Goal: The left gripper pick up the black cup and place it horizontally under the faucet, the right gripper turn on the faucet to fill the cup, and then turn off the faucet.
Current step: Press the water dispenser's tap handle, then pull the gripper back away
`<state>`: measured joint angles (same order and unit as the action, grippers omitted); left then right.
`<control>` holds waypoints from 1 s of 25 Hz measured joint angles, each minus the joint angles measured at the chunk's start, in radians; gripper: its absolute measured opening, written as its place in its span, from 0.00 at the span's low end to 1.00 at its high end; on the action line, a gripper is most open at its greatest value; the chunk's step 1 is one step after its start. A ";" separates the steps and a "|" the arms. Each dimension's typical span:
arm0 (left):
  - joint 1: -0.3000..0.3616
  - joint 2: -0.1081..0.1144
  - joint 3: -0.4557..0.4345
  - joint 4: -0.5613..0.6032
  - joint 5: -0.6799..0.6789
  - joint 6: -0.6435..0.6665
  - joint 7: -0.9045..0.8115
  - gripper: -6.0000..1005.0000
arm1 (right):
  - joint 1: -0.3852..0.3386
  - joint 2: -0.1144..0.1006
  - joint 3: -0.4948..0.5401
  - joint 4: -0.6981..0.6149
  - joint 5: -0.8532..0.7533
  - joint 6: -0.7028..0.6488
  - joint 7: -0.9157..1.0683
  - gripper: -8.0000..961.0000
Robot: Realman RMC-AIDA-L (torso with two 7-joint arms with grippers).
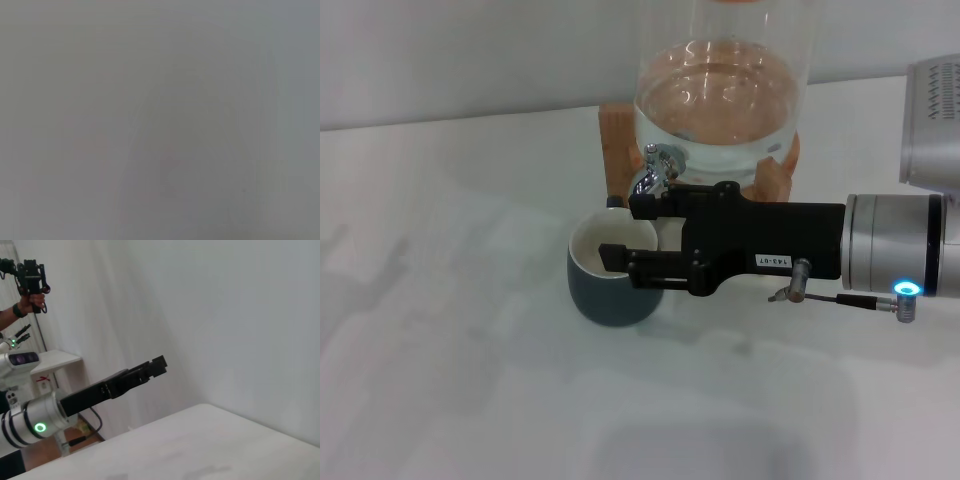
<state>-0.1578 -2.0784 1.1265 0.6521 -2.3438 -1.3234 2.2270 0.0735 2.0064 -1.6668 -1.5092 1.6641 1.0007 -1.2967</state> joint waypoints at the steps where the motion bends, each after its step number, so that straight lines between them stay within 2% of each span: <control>1: 0.001 0.000 0.000 0.000 0.000 -0.001 0.000 0.87 | -0.001 0.000 -0.002 0.000 0.000 -0.006 0.001 0.72; 13: 0.001 0.000 -0.001 0.002 0.002 -0.002 -0.001 0.87 | -0.008 0.000 -0.027 0.000 0.001 -0.108 0.010 0.72; 25: 0.001 0.003 -0.001 0.003 -0.002 -0.002 -0.001 0.87 | -0.010 0.000 -0.017 0.000 0.000 -0.120 0.010 0.72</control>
<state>-0.1564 -2.0755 1.1259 0.6549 -2.3454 -1.3255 2.2257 0.0635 2.0061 -1.6842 -1.5094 1.6646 0.8804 -1.2869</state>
